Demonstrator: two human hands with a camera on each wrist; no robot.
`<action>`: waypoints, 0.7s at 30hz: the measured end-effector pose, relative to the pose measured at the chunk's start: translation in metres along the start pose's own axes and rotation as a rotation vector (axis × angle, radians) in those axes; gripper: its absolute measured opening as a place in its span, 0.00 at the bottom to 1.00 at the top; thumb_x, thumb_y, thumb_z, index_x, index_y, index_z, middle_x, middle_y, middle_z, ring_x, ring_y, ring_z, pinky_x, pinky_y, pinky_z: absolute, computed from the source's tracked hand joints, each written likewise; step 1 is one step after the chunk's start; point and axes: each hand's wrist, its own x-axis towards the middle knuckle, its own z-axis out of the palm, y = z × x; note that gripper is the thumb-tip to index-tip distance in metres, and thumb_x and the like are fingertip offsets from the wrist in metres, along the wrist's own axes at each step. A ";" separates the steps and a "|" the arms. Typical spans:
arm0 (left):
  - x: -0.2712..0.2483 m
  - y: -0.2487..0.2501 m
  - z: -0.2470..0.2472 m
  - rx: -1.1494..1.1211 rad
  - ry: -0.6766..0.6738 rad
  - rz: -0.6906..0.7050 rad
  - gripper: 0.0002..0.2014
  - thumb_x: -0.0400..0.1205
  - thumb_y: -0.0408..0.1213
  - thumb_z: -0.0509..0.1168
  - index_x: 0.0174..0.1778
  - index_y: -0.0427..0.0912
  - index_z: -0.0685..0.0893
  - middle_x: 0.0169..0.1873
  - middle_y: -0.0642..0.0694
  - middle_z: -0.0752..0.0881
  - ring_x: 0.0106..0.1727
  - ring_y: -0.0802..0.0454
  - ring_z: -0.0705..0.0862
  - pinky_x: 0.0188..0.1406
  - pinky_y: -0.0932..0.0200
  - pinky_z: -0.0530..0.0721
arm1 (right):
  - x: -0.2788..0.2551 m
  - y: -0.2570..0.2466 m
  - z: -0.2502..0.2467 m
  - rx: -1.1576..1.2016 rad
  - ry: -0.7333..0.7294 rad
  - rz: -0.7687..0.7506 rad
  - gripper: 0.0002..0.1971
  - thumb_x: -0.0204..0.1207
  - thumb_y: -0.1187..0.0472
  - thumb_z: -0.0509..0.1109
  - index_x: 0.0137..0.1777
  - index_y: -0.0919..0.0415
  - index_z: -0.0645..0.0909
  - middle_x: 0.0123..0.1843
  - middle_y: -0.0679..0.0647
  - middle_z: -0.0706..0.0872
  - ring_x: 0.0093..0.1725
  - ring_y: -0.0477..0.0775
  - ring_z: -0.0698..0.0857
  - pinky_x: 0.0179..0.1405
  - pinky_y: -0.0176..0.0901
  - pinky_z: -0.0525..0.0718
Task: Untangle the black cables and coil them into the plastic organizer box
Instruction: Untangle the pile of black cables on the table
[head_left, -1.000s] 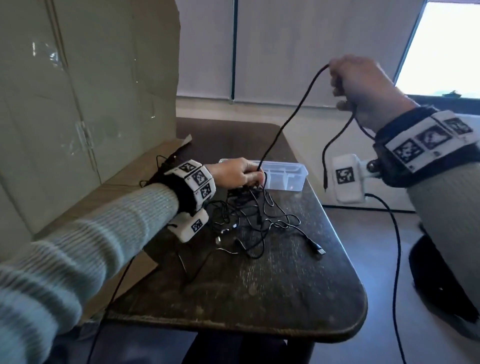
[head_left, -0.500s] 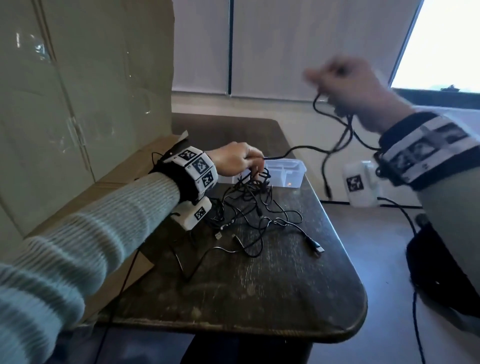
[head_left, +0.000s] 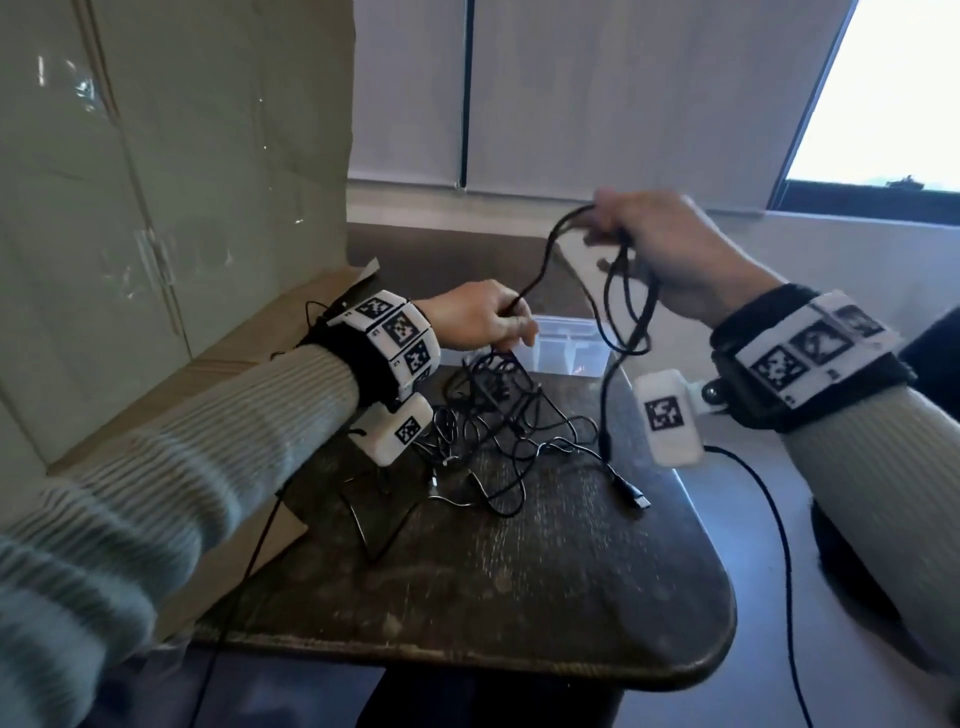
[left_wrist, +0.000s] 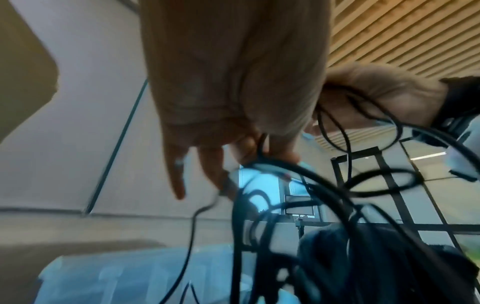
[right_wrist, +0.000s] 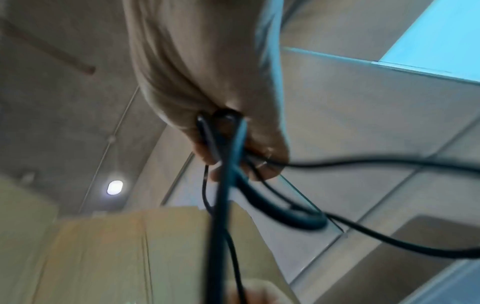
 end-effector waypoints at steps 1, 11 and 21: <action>0.000 -0.003 0.001 -0.054 0.002 -0.013 0.10 0.86 0.42 0.61 0.43 0.47 0.84 0.30 0.55 0.86 0.31 0.65 0.84 0.42 0.64 0.79 | 0.004 -0.006 -0.007 0.127 0.040 0.011 0.13 0.86 0.58 0.60 0.40 0.57 0.80 0.46 0.52 0.87 0.44 0.47 0.84 0.42 0.42 0.81; -0.010 -0.013 0.006 -0.072 -0.077 -0.056 0.16 0.89 0.42 0.54 0.40 0.43 0.82 0.34 0.50 0.87 0.39 0.54 0.87 0.44 0.63 0.81 | -0.002 -0.044 -0.053 0.909 0.185 -0.152 0.19 0.84 0.48 0.62 0.34 0.57 0.70 0.25 0.47 0.71 0.20 0.45 0.66 0.26 0.41 0.79; -0.012 0.055 -0.033 -0.036 0.168 0.006 0.12 0.82 0.27 0.55 0.51 0.32 0.84 0.37 0.45 0.85 0.39 0.51 0.82 0.43 0.57 0.81 | -0.030 0.010 0.009 -0.521 -0.245 -0.032 0.30 0.58 0.45 0.83 0.58 0.57 0.83 0.52 0.52 0.91 0.33 0.43 0.82 0.29 0.31 0.75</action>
